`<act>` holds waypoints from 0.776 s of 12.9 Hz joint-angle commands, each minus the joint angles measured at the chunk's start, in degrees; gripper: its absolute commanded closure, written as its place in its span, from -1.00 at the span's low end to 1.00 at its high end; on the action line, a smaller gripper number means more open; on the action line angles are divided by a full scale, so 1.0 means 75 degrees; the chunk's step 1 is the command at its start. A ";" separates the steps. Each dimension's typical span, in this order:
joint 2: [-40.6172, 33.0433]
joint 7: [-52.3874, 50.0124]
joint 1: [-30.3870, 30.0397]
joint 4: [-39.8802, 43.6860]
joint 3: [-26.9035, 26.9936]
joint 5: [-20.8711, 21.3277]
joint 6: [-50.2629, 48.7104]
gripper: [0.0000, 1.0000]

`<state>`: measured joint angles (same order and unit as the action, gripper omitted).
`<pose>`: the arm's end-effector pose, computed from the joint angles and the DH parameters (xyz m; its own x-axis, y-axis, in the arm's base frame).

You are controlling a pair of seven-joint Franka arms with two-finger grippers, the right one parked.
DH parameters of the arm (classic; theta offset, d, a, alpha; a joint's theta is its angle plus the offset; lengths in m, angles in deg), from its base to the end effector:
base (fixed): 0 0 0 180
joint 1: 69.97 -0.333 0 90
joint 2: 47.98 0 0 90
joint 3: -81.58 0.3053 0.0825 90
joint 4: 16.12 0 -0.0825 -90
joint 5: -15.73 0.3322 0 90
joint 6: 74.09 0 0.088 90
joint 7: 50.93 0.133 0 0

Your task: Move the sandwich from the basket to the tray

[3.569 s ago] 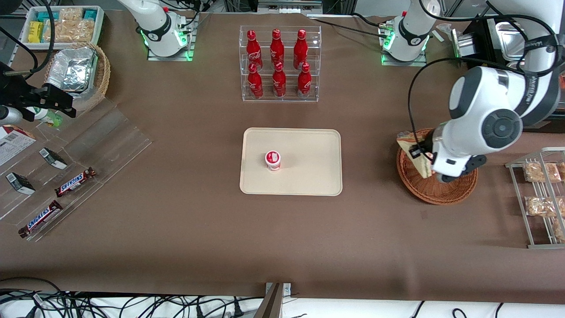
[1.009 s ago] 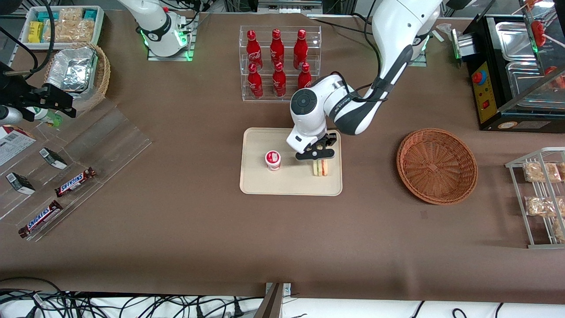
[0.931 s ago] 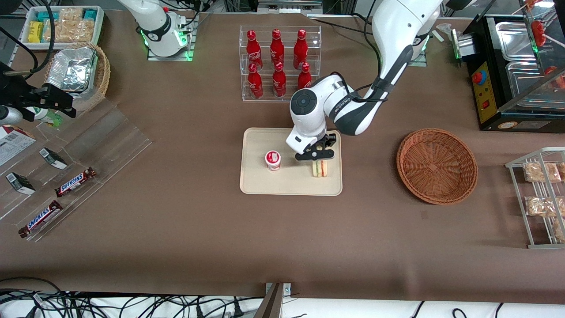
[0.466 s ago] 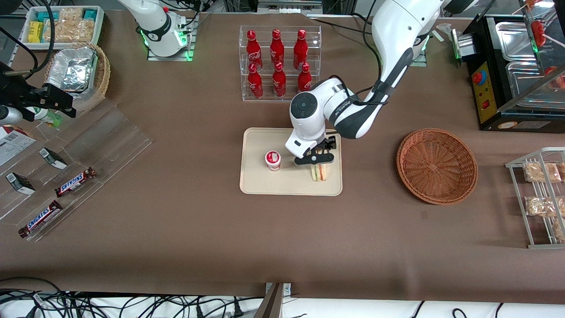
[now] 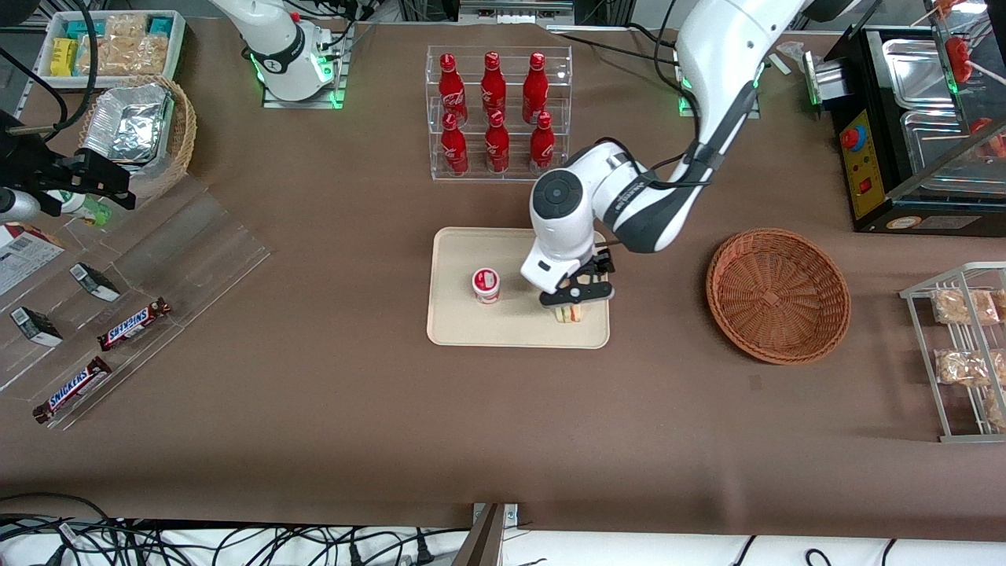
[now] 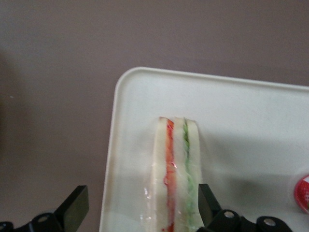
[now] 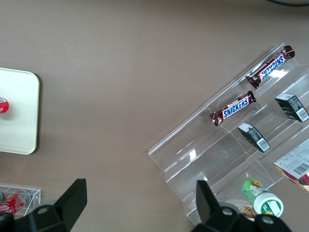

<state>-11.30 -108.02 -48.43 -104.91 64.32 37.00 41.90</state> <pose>0.5289 -0.3546 0.2714 0.9842 0.1739 0.0348 0.1773 -0.9665 -0.1856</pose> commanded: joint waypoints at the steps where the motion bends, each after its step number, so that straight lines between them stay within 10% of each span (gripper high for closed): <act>1: -0.0227 0.0135 -0.0375 0.0726 -0.0100 -0.0141 -0.1060 -1.00; 10: -0.1093 0.2956 -0.1922 0.1127 -0.0065 -0.1418 -0.2093 -1.00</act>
<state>-16.92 -92.18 -61.01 -96.13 63.96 28.71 29.16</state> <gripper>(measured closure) 0.000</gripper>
